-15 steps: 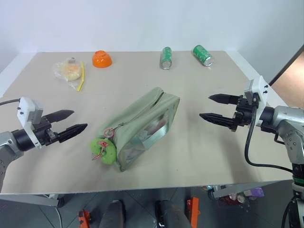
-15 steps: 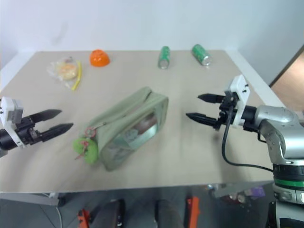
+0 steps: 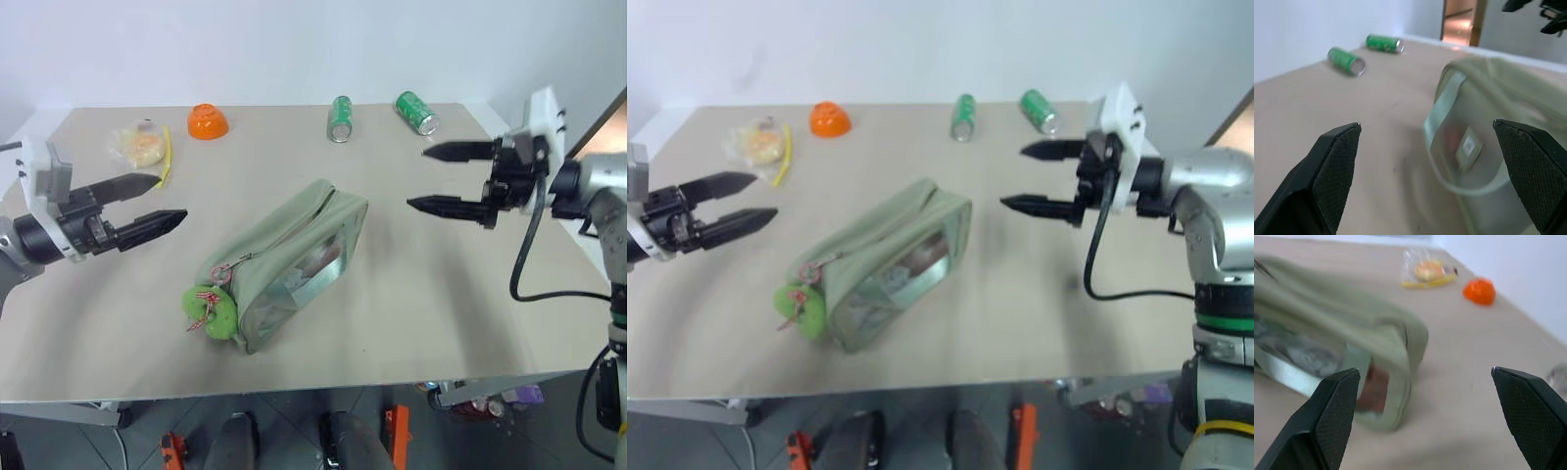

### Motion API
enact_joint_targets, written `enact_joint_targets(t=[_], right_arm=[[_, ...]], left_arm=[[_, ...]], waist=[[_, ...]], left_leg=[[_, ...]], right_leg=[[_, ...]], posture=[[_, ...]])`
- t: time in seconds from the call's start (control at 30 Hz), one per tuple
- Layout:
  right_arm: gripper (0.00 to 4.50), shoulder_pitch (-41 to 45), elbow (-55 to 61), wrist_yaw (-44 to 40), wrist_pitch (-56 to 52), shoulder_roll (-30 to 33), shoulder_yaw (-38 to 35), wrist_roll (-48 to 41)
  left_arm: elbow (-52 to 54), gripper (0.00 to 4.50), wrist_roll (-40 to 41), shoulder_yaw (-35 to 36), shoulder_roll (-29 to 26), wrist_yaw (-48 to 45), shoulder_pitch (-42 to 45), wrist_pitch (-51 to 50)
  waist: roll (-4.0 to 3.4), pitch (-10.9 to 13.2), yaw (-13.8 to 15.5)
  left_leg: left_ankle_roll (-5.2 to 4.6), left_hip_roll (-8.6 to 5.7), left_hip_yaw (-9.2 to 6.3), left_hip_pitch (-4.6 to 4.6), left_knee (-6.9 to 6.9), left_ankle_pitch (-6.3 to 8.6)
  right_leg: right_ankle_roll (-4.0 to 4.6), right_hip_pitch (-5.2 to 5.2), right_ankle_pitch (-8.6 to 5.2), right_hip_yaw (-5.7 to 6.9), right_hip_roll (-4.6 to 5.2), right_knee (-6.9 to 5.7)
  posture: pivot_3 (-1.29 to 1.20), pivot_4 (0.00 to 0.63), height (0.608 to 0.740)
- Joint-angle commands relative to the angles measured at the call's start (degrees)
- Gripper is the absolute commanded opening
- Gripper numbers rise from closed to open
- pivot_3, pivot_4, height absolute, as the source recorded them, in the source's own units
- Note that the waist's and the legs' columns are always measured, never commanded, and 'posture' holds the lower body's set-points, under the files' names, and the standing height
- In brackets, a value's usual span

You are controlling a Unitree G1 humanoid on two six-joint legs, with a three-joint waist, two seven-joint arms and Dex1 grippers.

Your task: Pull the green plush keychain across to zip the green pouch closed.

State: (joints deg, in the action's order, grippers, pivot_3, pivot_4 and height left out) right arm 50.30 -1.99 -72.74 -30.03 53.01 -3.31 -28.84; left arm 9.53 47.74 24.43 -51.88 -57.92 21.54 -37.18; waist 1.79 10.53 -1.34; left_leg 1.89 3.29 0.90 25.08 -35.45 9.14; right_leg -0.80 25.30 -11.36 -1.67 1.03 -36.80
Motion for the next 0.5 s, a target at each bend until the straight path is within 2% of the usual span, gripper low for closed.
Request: enact_joint_targets(t=[0.03,0.2,0.37,0.5], right_arm=[[4.47,6.5,-0.7,-7.6,1.9,-1.4,3.2,-1.2],[4.47,12.4,-4.4,-15.7,5.8,-6.3,10.8,2.1],[4.47,15.7,-10.2,-19.3,10.9,-11.6,17.3,7.0],[4.47,16.9,-13.9,-19.8,14.4,-13.3,20.6,8.3]], left_arm=[[1.0,4.50,1.0,-1.5,-1.1,-1.7,2.7,-0.6],[1.0,4.50,-1.0,-5.3,0.2,-2.2,4.9,0.8],[2.2,4.50,0.3,-5.4,1.8,-1.0,5.9,0.4],[3.5,4.50,1.3,-4.7,2.2,-0.1,5.6,0.0]], waist=[[0.00,0.0,0.0],[0.00,0.0,-0.1],[0.00,0.0,0.0],[0.00,0.0,0.0]], left_leg=[[-0.01,0.04,-0.01,-0.01,0.01,0.01],[0.00,0.07,0.00,-0.06,-0.04,0.01],[-0.01,0.10,-0.01,-0.03,-0.09,0.01],[-0.01,0.10,-0.02,-0.02,-0.09,0.01]], right_leg=[[0.02,0.00,-0.03,0.00,-0.04,-0.03],[0.04,0.03,-0.05,-0.05,-0.10,-0.21],[0.05,0.03,-0.05,-0.05,-0.14,-0.26],[0.03,0.03,-0.05,-0.06,-0.15,-0.28]], posture=[[0.00,0.150,0.740],[0.00,0.150,0.740],[0.00,0.150,0.740],[0.00,0.150,0.740]])
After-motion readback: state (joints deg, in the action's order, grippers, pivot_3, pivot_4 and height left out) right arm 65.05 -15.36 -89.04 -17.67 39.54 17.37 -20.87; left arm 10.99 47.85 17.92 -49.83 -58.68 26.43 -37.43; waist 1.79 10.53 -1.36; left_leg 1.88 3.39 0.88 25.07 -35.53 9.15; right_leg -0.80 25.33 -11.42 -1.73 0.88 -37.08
